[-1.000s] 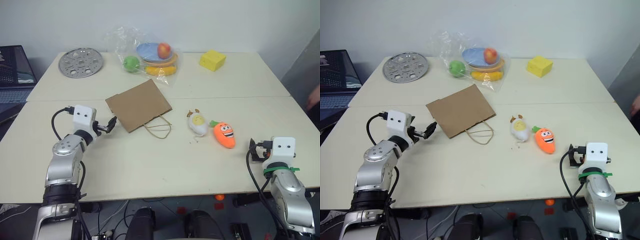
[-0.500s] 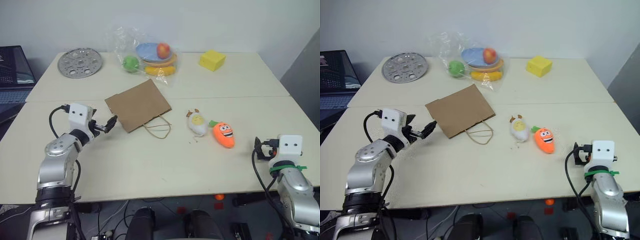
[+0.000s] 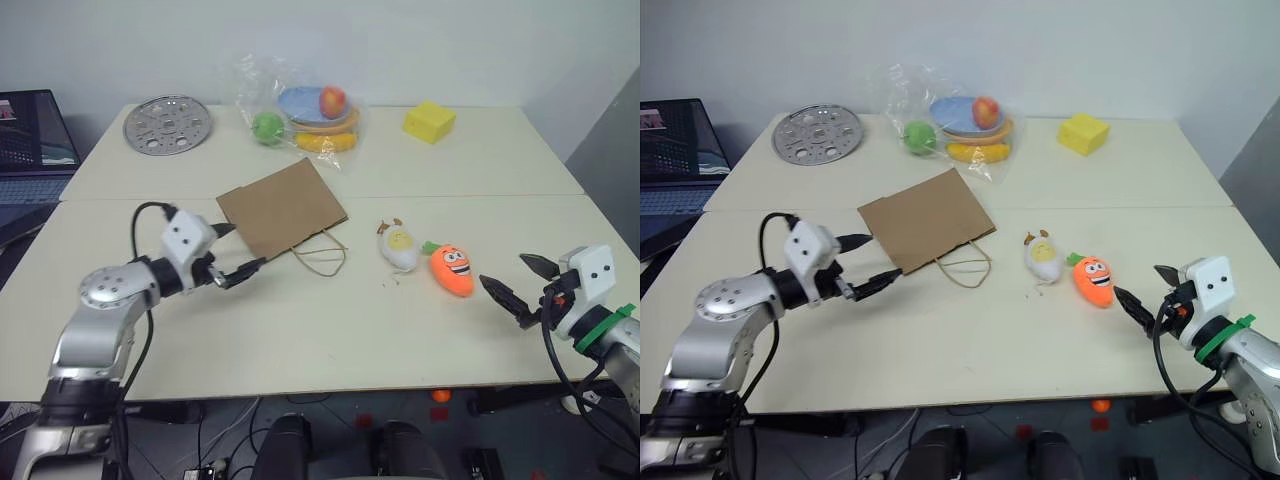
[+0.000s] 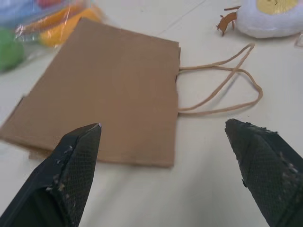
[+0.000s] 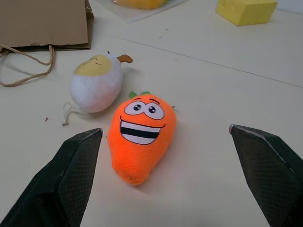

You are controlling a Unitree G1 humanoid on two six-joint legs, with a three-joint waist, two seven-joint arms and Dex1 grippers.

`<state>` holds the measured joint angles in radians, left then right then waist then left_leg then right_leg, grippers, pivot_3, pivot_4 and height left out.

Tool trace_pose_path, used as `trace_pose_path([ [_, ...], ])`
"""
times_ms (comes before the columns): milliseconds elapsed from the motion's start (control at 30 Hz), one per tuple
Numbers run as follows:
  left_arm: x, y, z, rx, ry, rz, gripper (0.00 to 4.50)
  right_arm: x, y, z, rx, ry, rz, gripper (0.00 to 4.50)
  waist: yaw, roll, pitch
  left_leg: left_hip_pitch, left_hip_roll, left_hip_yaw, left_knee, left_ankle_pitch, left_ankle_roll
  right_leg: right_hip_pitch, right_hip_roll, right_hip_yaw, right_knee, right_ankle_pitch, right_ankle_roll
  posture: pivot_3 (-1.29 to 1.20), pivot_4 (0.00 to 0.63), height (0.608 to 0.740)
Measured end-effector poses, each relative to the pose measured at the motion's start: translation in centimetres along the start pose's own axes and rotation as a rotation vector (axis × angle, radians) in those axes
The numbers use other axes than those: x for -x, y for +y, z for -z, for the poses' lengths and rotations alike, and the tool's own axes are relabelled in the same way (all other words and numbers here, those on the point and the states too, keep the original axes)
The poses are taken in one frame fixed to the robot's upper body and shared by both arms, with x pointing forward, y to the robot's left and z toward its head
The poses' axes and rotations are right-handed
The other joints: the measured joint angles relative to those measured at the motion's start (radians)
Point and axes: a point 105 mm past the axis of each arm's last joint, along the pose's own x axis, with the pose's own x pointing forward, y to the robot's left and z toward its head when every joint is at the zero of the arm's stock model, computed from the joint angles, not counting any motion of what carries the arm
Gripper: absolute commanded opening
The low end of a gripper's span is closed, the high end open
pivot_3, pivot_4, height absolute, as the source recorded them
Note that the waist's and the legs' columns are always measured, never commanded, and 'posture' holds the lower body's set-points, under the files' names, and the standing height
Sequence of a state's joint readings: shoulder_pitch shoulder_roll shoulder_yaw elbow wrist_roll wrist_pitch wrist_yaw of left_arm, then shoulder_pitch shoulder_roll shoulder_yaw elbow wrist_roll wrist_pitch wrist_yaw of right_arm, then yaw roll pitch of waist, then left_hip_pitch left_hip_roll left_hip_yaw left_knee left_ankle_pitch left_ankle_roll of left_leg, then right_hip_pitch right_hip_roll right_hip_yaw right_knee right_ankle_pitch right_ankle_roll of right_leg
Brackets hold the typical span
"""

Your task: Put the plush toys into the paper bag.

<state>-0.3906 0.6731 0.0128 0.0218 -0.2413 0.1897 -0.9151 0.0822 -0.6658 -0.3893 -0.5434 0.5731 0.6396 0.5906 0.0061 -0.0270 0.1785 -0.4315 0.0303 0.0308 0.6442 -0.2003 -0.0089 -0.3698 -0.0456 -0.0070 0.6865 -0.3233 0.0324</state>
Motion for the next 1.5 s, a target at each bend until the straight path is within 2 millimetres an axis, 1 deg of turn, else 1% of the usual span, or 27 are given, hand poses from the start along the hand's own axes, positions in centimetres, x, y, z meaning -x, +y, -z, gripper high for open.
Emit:
trace_pose_path([
  [67,-2.2,-1.4,-0.9,-0.037,-0.038,0.087,4.48,-0.3,1.9,-2.0,0.032,-0.049,-0.081,4.5,0.0,-0.001,0.0,-0.001,0.001,0.0,-0.001,0.0,0.0,0.001,0.001,0.0,-0.005,0.003,0.001,0.0,0.15,0.74],
  [100,-2.7,-1.8,-0.9,-0.053,-0.037,0.114,4.48,-0.3,2.3,-2.4,0.039,-0.056,-0.1,4.5,-0.001,-0.001,0.0,-0.001,0.0,0.0,-0.001,0.0,0.0,0.0,0.001,0.0,-0.005,0.003,0.001,0.0,0.15,0.74],
  [133,-3.4,-2.0,-0.4,-0.078,-0.021,0.139,4.48,-0.3,2.8,-2.6,0.041,-0.054,-0.111,4.5,-0.004,-0.001,0.0,-0.001,0.0,0.0,-0.001,0.0,0.001,0.0,0.001,0.0,-0.005,0.003,0.001,0.0,0.15,0.74],
  [267,-6.0,-2.4,0.7,-0.116,0.007,0.171,4.48,-0.7,3.3,-3.2,0.024,-0.07,-0.099,4.5,-0.005,-0.001,0.0,-0.002,0.0,-0.001,-0.001,0.0,0.001,-0.001,0.006,-0.001,-0.005,0.003,0.001,0.0,0.15,0.74],
  [400,-7.6,-2.4,1.8,-0.161,0.032,0.18,4.48,-0.6,3.7,-3.4,0.023,-0.085,-0.068,4.5,-0.004,-0.001,0.0,-0.002,0.0,-0.001,-0.001,0.0,0.001,-0.001,0.006,-0.001,-0.005,0.003,0.001,0.0,0.15,0.74],
  [433,-8.1,-2.2,2.1,-0.166,0.04,0.175,4.3,-0.5,3.6,-3.2,0.025,-0.079,-0.048,4.5,-0.004,-0.001,0.0,-0.002,0.0,-0.001,-0.001,0.0,0.001,-0.001,0.006,-0.001,-0.005,0.003,0.002,0.0,0.15,0.74],
  [500,-8.4,-1.9,2.5,-0.17,0.046,0.167,3.9,-0.3,3.3,-2.5,0.013,-0.059,-0.01,4.5,-0.005,-0.001,0.0,-0.002,0.0,0.0,-0.001,0.0,0.001,-0.001,0.006,-0.002,-0.005,0.003,0.002,0.0,0.15,0.74],
  [533,-8.5,-1.9,2.5,-0.169,0.042,0.17,3.62,-0.1,3.2,-2.2,0.008,-0.052,0.004,4.5,-0.005,-0.001,0.0,-0.002,0.0,0.0,-0.001,0.0,0.001,-0.001,0.006,-0.002,-0.005,0.003,0.002,0.0,0.15,0.74],
  [667,-9.3,-2.1,1.4,-0.187,-0.004,0.188,2.43,0.4,2.8,-1.4,-0.007,-0.028,0.044,4.5,-0.005,-0.001,0.0,-0.003,0.0,0.0,-0.001,0.0,0.001,-0.001,0.006,-0.002,-0.005,0.004,0.002,0.0,0.15,0.74],
  [867,-9.6,-2.2,1.2,-0.179,-0.016,0.205,0.61,0.5,2.5,-1.6,0.0,-0.041,0.076,4.5,-0.008,-0.001,0.0,-0.002,0.001,0.0,-0.001,0.0,0.001,-0.001,0.007,-0.002,-0.005,0.004,0.002,0.0,0.15,0.74],
  [900,-9.7,-2.3,1.0,-0.167,-0.027,0.211,0.25,0.5,2.4,-1.6,0.001,-0.042,0.078,4.5,-0.008,-0.001,0.0,-0.002,0.0,0.0,0.0,0.0,0.001,-0.001,0.007,-0.002,-0.005,0.004,0.002,0.0,0.15,0.74],
  [933,-9.7,-2.2,0.7,-0.145,-0.043,0.217,0.02,0.5,2.4,-1.6,0.001,-0.042,0.078,4.5,-0.007,-0.001,0.0,-0.002,0.0,0.0,0.0,0.0,0.001,-0.001,0.007,-0.002,-0.005,0.004,0.002,0.0,0.15,0.74],
  [1000,-9.6,-1.8,0.1,-0.105,-0.064,0.227,0.02,0.4,2.5,-1.7,0.002,-0.046,0.077,4.5,-0.008,-0.001,0.0,-0.003,0.0,0.0,0.0,0.0,0.001,-0.001,0.007,-0.002,-0.005,0.004,0.002,0.0,0.15,0.74],
  [1100,-9.2,-0.5,-1.9,-0.013,-0.111,0.256,0.02,-0.1,2.8,-2.5,0.009,-0.075,0.06,4.5,-0.009,-0.001,0.0,-0.002,0.0,0.0,0.0,0.0,0.001,-0.001,0.008,-0.002,-0.004,0.004,0.002,0.0,0.15,0.74],
  [1233,-8.1,0.4,-5.9,0.129,-0.198,0.376,0.02,-1.5,3.5,-4.7,0.007,-0.15,0.015,4.5,-0.013,-0.001,0.0,-0.002,0.001,0.0,0.0,0.0,0.001,-0.001,0.008,-0.002,-0.004,0.004,0.002,0.0,0.15,0.74],
  [1300,-7.1,1.3,-8.2,0.143,-0.223,0.423,0.02,-3.1,5.0,-5.7,0.008,-0.172,-0.063,4.5,-0.016,-0.001,0.0,-0.002,0.001,0.0,0.0,0.0,0.001,-0.002,0.009,-0.002,-0.004,0.004,0.002,0.0,0.15,0.74],
  [1400,-6.3,2.2,-10.2,0.13,-0.242,0.446,0.0,-4.9,6.8,-6.3,-0.025,-0.186,-0.156,3.92,-0.016,-0.001,0.0,-0.002,0.001,-0.001,-0.001,0.0,0.001,-0.002,0.009,-0.002,-0.004,0.004,0.002,0.0,0.15,0.74],
  [1467,-5.9,2.7,-10.6,0.144,-0.256,0.45,0.0,-6.6,7.8,-6.9,-0.041,-0.197,-0.206,3.28,-0.016,-0.001,0.0,-0.003,0.001,0.0,0.0,0.0,0.001,-0.003,0.009,-0.001,-0.004,0.004,0.002,0.0,0.15,0.74],
  [1500,-5.9,2.7,-10.5,0.156,-0.254,0.456,0.0,-7.2,8.3,-7.2,-0.04,-0.202,-0.226,2.85,-0.015,-0.001,0.0,-0.003,0.0,0.0,-0.001,0.0,0.001,-0.003,0.008,-0.001,-0.004,0.004,0.002,0.0,0.15,0.74],
])
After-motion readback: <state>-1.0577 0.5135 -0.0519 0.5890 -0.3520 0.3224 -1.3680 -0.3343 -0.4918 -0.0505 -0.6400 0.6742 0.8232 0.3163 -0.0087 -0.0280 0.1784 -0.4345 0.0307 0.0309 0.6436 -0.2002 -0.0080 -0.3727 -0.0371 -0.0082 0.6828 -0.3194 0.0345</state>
